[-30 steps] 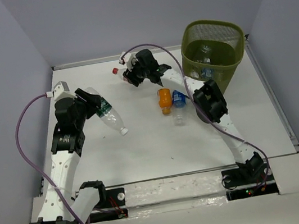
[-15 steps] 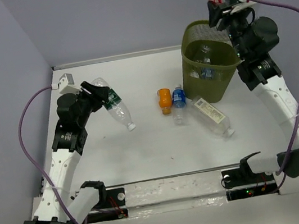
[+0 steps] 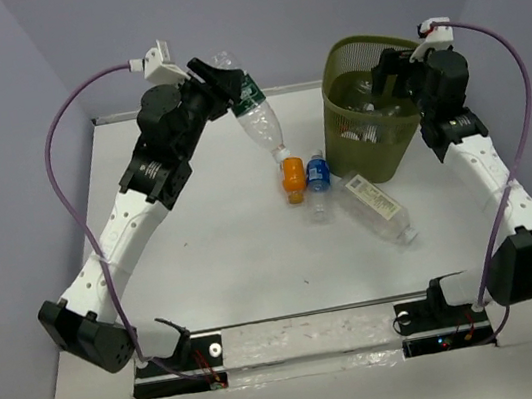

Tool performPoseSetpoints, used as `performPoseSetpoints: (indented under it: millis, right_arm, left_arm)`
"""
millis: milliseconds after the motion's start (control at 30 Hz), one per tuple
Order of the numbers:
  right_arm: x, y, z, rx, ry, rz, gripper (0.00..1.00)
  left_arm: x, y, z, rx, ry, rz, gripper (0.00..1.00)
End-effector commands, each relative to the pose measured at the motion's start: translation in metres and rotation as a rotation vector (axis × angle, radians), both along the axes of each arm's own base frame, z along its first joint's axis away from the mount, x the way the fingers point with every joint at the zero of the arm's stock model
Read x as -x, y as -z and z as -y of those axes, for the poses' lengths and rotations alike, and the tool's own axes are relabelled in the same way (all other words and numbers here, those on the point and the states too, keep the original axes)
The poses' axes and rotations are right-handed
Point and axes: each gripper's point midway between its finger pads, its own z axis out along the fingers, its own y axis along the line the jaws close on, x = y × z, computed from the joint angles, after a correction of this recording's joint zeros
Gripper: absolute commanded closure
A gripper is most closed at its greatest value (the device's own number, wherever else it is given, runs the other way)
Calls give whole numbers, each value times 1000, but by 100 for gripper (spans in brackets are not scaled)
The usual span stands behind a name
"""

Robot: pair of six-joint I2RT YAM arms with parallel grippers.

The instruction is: Put the plastic bottles in the bin

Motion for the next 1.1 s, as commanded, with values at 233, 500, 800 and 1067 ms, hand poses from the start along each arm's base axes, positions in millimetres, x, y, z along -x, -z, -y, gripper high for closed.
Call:
performPoseSetpoints:
  millis: [233,500,800,1067]
  right_arm:
    - [117,-58,-37,-324,-191,229,8]
    - [198,-36,-48,-440,-293,277,12]
    - [228,-40,-63,-430,-405,278,14]
    - [225,-36,-76,-384,-485,239,14]
  left_arm:
    - [-39,-116,95,81,-25,260,51]
    - [-81,-126,159,139,-69,410,51]
    - [-99,-80,221,94,-43,502,13]
    - [-76,-104,215,-32,-36,576,1]
